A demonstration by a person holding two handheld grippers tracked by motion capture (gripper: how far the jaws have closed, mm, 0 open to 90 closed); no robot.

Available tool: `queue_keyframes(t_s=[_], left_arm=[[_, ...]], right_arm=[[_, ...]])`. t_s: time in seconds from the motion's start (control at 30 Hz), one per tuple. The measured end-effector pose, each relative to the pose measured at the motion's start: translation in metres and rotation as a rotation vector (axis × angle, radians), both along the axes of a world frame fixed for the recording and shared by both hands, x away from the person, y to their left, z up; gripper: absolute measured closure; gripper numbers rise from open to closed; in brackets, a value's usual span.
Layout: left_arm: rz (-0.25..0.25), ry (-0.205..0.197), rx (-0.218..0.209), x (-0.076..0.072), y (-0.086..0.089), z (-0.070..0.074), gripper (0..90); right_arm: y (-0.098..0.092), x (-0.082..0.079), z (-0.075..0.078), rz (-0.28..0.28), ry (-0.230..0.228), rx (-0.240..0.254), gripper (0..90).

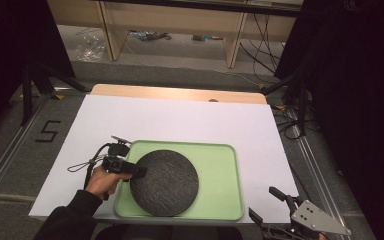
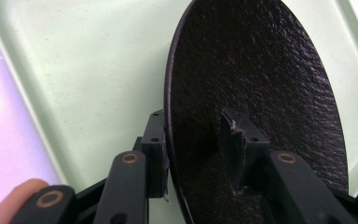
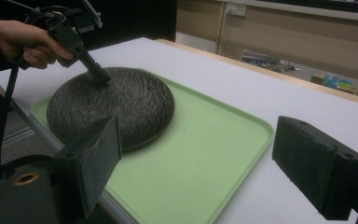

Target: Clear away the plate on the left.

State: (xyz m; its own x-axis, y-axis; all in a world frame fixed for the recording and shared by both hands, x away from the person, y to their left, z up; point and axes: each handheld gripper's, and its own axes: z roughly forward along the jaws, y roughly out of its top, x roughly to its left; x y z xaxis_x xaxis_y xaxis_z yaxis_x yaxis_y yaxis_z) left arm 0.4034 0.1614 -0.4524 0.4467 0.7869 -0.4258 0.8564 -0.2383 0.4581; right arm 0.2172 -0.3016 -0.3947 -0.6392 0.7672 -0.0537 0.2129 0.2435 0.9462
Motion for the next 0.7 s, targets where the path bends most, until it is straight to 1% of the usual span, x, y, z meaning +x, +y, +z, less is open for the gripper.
queue_keyframes(t_s=[0.03, 0.1, 0.13, 0.17, 0.2, 0.23, 0.27, 0.3, 0.33, 0.37, 0.4, 0.43, 0.47, 0.5, 0.53, 0.57, 0.6, 0.63, 0.67, 0.7], left_arm=[[0.006, -0.003, -0.010, -0.001, -0.003, 0.000, 62.8], [-0.015, 0.002, -0.004, -0.002, -0.006, -0.001, 62.7], [-0.012, 0.000, -0.008, -0.002, -0.009, -0.002, 62.6], [-0.012, 0.000, -0.008, -0.002, -0.009, -0.002, 62.3], [-0.033, 0.004, -0.002, -0.002, -0.013, -0.003, 62.1], [-0.037, 0.005, -0.003, -0.001, -0.016, -0.003, 62.0], [-0.028, 0.003, -0.006, -0.002, -0.019, -0.004, 61.8], [-0.052, 0.007, 0.010, -0.001, -0.019, -0.003, 61.6], [-0.034, 0.000, -0.001, -0.001, -0.022, -0.004, 61.3], [-0.051, 0.002, 0.015, -0.001, -0.022, -0.004, 61.0], [-0.051, -0.001, 0.016, 0.000, -0.023, -0.005, 60.6], [-0.045, 0.003, 0.015, 0.000, -0.025, -0.005, 60.2], [-0.047, 0.003, 0.016, 0.000, -0.025, -0.005, 60.0], [-0.051, 0.001, 0.012, 0.000, -0.027, -0.006, 60.0], [-0.055, 0.004, 0.012, -0.001, -0.028, -0.006, 60.0], [-0.062, 0.002, 0.015, -0.001, -0.029, -0.006, 60.0], [-0.061, 0.005, 0.015, -0.001, -0.032, -0.006, 59.9], [-0.064, 0.011, 0.011, -0.002, -0.034, -0.007, 59.8], [-0.069, 0.007, 0.010, -0.002, -0.036, -0.007, 59.7], [-0.068, 0.006, 0.010, -0.002, -0.039, -0.008, 59.6]], right_arm=[[0.000, 0.000, 0.000, 0.001, 0.000, 0.000, 16.2], [0.000, 0.000, 0.000, 0.001, -0.001, 0.001, 16.3], [0.000, -0.001, 0.000, 0.002, 0.018, 0.006, 16.3], [0.001, -0.001, -0.001, 0.001, 0.012, 0.020, 16.3], [0.001, -0.001, -0.001, 0.001, 0.014, 0.017, 16.3], [0.001, -0.001, -0.001, 0.001, 0.014, 0.017, 16.3], [0.000, 0.000, 0.000, 0.002, 0.002, 0.001, 16.3], [0.001, -0.001, 0.000, 0.002, 0.019, 0.006, 16.3], [0.001, -0.001, 0.000, 0.002, 0.024, 0.007, 16.3], [0.001, -0.001, 0.000, 0.002, 0.022, 0.006, 16.3], [0.001, 0.001, -0.001, 0.003, -0.009, 0.010, 16.3], [0.002, 0.001, -0.002, 0.008, -0.005, 0.028, 16.3], [0.000, -0.001, 0.000, 0.003, 0.014, 0.001, 16.3], [0.001, -0.001, 0.000, 0.003, 0.009, 0.002, 16.3], [0.002, 0.001, -0.002, 0.008, -0.005, 0.028, 16.3], [0.002, 0.002, -0.002, 0.006, -0.024, 0.022, 16.3], [0.002, 0.002, -0.002, 0.007, -0.024, 0.022, 16.3], [0.002, 0.001, -0.002, 0.009, -0.004, 0.029, 16.4], [0.001, -0.001, 0.000, 0.003, 0.025, 0.004, 16.4], [0.001, -0.001, 0.000, 0.003, 0.015, 0.005, 16.4]])
